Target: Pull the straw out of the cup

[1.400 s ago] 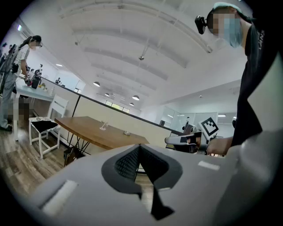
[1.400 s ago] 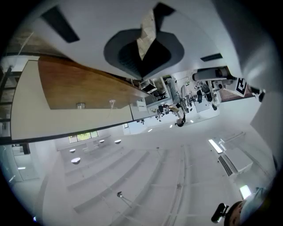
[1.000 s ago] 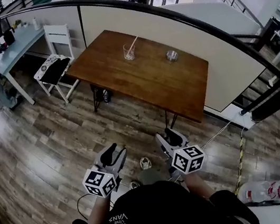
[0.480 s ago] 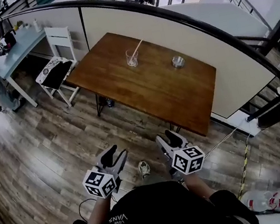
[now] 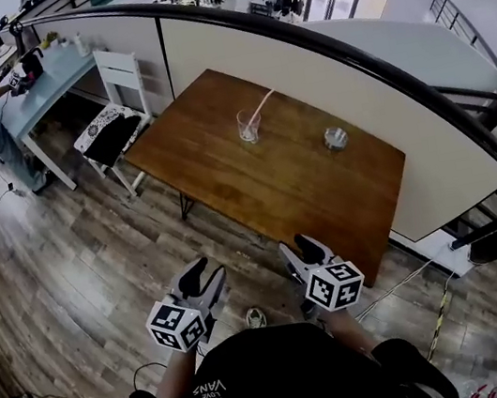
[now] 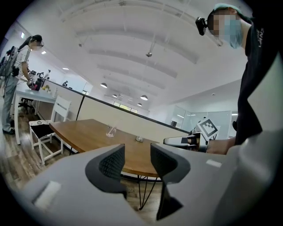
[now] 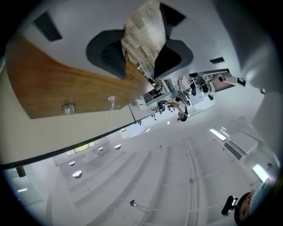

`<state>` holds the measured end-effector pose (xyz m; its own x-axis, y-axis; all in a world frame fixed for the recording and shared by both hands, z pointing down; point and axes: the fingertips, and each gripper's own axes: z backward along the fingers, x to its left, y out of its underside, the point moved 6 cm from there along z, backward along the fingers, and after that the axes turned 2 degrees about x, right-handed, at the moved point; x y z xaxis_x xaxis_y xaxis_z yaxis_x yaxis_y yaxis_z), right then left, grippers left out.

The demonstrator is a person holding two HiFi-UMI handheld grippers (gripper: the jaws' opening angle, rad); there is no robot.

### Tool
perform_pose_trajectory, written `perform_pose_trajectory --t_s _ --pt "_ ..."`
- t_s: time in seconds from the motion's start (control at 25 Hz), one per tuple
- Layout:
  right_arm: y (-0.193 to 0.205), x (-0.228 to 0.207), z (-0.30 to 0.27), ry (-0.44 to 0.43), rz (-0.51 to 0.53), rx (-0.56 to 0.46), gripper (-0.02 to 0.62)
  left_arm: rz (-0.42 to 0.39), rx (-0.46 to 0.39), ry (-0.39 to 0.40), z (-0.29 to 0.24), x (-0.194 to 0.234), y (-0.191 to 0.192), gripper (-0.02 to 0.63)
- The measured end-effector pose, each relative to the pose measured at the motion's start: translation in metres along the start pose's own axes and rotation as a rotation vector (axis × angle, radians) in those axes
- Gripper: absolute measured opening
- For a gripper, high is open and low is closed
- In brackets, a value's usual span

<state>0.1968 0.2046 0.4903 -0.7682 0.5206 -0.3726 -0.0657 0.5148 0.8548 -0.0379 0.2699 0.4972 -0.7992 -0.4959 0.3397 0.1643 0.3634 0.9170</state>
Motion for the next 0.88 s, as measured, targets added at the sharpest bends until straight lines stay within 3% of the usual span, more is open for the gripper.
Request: perform_pose_trajectory --t_s 0.24,0.52,0.88 --pt "-0.012 -0.026 -0.030 -0.053 0.011 0.034 0.170 0.028 -0.016 -0.048 -0.031 0.009 -0.001 0.167" --pt "-0.025 -0.043 -0.062 -0.055 -0.012 0.052 0.170 0.067 -0.003 -0.079 -0.049 0.034 -0.004 0.167" --pt "-0.049 -0.052 -0.102 0.027 -0.044 0.025 0.169 0.051 0.027 0.019 -0.090 0.084 -0.034 0.167"
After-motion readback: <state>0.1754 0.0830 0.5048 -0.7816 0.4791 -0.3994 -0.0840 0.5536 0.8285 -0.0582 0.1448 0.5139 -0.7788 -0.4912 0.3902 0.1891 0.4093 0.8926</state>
